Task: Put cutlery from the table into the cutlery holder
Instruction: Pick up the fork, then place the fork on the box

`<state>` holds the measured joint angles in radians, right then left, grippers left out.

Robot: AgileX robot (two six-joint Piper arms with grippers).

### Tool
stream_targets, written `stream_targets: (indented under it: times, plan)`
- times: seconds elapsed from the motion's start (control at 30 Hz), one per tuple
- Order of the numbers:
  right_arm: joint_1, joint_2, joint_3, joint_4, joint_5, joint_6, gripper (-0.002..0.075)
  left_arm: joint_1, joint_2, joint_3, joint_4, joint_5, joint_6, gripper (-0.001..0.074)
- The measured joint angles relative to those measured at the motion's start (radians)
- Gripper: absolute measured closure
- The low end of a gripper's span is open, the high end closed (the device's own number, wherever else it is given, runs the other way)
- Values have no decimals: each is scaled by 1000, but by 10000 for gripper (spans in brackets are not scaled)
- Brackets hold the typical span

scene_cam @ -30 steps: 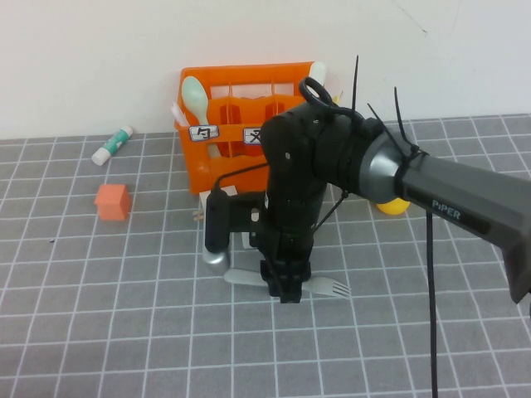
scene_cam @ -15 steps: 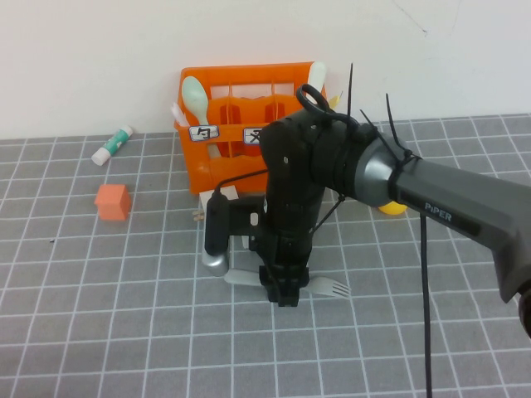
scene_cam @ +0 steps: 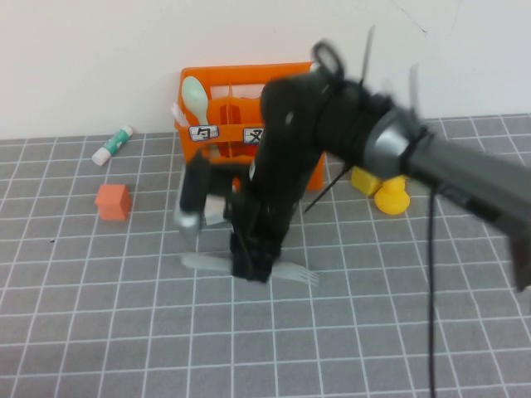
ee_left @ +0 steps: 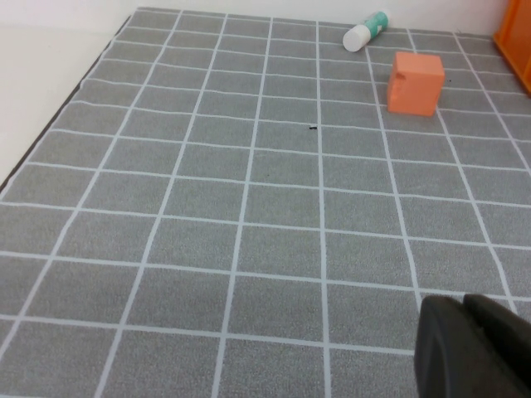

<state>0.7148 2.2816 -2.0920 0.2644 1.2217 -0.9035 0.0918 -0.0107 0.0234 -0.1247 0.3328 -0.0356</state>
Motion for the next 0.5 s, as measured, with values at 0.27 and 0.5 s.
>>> stream_targets:
  times: [0.27, 0.5]
  plan:
    - [-188, -167, 149, 517, 4, -190, 587, 0, 0, 0, 0, 0, 0, 736]
    - [-308, -276, 417, 1101, -9, -724, 587, 0, 0, 0, 0, 0, 0, 736]
